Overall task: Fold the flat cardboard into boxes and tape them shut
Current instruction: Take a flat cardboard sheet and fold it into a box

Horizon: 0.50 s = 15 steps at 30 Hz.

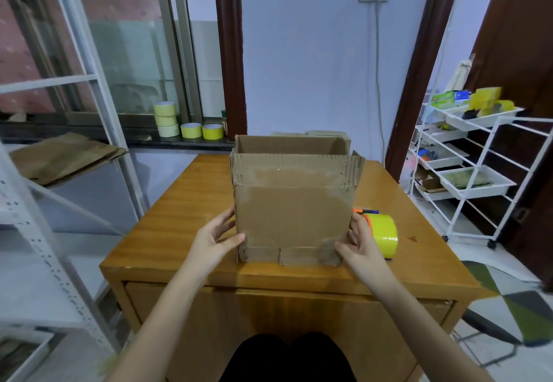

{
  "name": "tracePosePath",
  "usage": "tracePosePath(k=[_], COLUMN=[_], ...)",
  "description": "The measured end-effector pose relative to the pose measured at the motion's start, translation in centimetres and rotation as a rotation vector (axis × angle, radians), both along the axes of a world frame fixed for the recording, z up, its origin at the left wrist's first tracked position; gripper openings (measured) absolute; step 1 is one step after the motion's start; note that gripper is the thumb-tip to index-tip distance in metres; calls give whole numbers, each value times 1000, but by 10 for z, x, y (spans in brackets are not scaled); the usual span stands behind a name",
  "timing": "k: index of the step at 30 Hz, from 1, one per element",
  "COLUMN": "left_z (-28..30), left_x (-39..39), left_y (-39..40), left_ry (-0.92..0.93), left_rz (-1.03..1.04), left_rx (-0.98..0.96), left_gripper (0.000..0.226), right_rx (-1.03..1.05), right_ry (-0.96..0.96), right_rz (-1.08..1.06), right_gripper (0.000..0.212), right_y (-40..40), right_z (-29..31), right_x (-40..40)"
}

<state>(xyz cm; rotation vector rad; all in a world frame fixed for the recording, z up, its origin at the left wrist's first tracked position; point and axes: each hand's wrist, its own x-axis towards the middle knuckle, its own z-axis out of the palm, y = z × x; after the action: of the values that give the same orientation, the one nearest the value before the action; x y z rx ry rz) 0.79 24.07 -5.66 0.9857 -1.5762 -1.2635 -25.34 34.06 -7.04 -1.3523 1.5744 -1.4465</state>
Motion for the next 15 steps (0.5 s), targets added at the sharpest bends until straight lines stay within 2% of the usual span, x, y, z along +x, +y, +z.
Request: tracePosePath(k=[7, 12, 15], left_z=[-6, 8, 31], left_x=[0, 7, 8], left_y=[8, 2, -4], left_ry=[2, -77, 106], left_rz=[35, 53, 89], left_rx=[13, -56, -17], left_gripper=[65, 61, 47], right_rx=[27, -66, -148], right_ry=[-37, -52, -119], right_rz=[38, -25, -76], right_gripper=[65, 60, 47], right_y=[6, 4, -3], right_z=[7, 32, 60], right_x=[9, 0, -5])
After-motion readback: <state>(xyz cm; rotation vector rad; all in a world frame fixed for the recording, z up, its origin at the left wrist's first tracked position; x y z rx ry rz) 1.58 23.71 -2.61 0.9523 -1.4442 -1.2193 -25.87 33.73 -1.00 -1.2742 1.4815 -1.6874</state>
